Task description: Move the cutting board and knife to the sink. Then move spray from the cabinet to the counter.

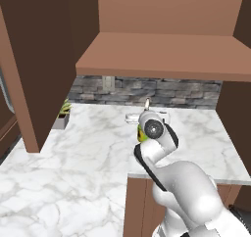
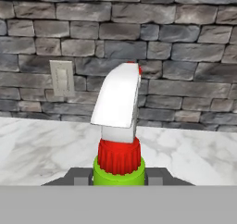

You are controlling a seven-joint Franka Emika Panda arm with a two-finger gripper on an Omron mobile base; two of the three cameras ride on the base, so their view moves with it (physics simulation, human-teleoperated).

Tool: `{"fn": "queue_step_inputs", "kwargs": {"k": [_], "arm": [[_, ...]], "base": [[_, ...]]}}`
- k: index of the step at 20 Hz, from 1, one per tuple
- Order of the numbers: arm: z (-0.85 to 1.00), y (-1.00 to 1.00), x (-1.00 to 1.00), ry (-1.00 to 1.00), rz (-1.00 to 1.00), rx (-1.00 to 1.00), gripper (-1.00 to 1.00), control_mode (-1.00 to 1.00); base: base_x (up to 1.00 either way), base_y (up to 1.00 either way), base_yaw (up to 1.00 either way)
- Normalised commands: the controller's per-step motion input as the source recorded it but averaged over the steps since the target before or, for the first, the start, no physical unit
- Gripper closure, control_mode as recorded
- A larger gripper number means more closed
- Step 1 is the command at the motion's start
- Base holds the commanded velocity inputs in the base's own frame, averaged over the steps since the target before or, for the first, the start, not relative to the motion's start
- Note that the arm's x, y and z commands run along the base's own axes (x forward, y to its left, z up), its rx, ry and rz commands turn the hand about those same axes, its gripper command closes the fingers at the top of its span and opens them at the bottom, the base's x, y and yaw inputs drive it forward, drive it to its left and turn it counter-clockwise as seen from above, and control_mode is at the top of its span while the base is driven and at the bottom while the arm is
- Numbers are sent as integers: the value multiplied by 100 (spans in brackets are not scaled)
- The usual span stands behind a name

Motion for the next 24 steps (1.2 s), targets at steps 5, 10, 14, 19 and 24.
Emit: {"fn": "queue_step_inputs", "kwargs": {"k": [5, 10, 14, 19, 24], "arm": [[-10, 0, 3, 0, -1, 0, 100, -100], [-25, 0, 0, 0, -2, 0, 100, -100], [-37, 1, 0, 0, -2, 0, 100, -100], [-41, 5, 1, -1, -1, 0, 100, -100], [-55, 0, 1, -1, 0, 0, 100, -100]], "base": [[0, 0, 0], [0, 0, 0], [0, 0, 0], [0, 0, 0], [0, 0, 0]]}}
